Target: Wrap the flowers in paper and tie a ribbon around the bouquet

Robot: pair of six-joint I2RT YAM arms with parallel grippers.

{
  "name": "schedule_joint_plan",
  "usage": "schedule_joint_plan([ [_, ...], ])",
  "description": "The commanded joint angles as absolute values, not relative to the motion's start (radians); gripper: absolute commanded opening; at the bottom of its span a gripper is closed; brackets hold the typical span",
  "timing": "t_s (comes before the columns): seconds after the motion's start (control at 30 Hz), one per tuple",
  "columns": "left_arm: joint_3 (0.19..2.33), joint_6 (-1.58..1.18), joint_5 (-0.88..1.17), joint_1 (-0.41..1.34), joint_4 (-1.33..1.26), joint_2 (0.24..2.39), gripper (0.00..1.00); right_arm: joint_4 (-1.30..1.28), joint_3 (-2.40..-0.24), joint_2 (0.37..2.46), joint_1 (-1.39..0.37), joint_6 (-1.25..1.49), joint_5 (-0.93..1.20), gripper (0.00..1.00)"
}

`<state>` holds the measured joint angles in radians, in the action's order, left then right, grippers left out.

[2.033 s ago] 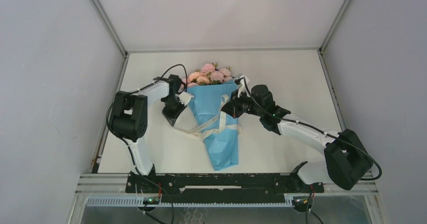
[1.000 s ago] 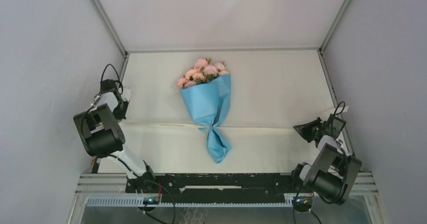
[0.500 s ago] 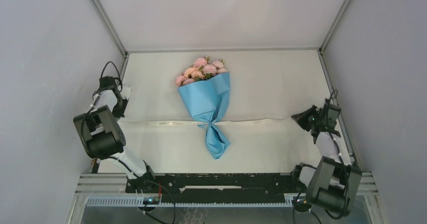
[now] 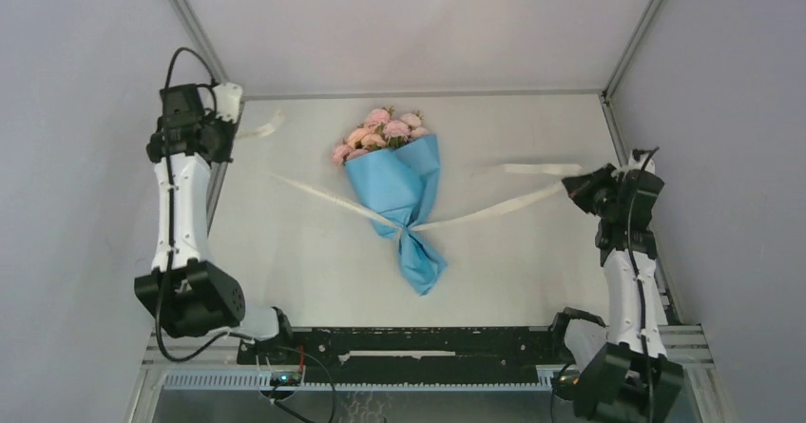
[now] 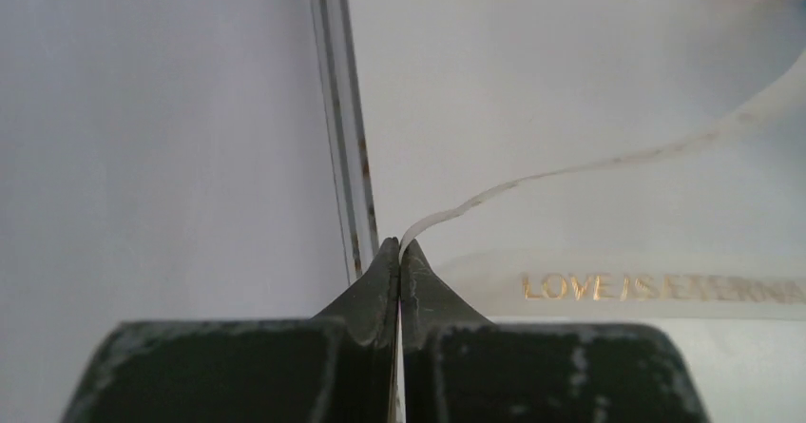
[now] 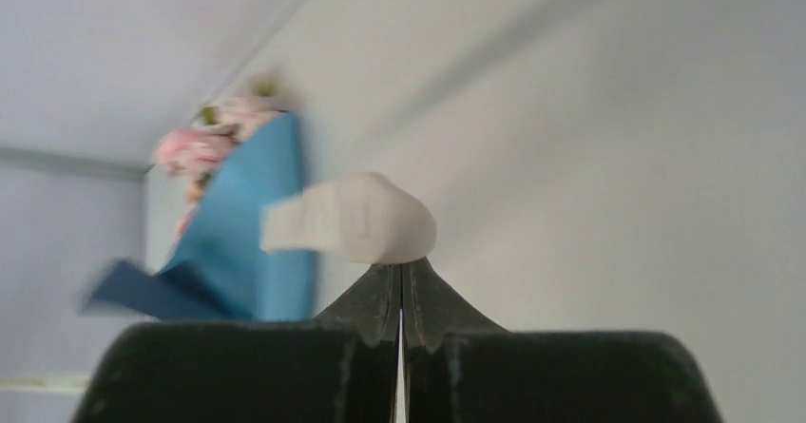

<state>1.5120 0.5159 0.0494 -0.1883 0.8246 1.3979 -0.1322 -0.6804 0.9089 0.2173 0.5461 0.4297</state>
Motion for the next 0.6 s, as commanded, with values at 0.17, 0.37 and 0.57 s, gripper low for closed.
schedule_joint_plan([
  [0.17, 1.531, 0.497, 0.199, -0.192, 0.983, 1.369, 0.00, -0.357, -0.693, 0.865, 0.070, 0.525, 0.352, 0.00],
  [0.37, 1.578, 0.460, 0.476, 0.019, 1.141, 1.246, 0.00, -0.630, -0.697, 0.814, -0.081, 0.506, 0.241, 0.75],
  [0.57, 1.633, 0.389, 0.720, 0.089, 1.207, 1.191, 0.00, -0.641, -0.826, 0.749, -0.372, 0.388, -0.123, 0.95],
])
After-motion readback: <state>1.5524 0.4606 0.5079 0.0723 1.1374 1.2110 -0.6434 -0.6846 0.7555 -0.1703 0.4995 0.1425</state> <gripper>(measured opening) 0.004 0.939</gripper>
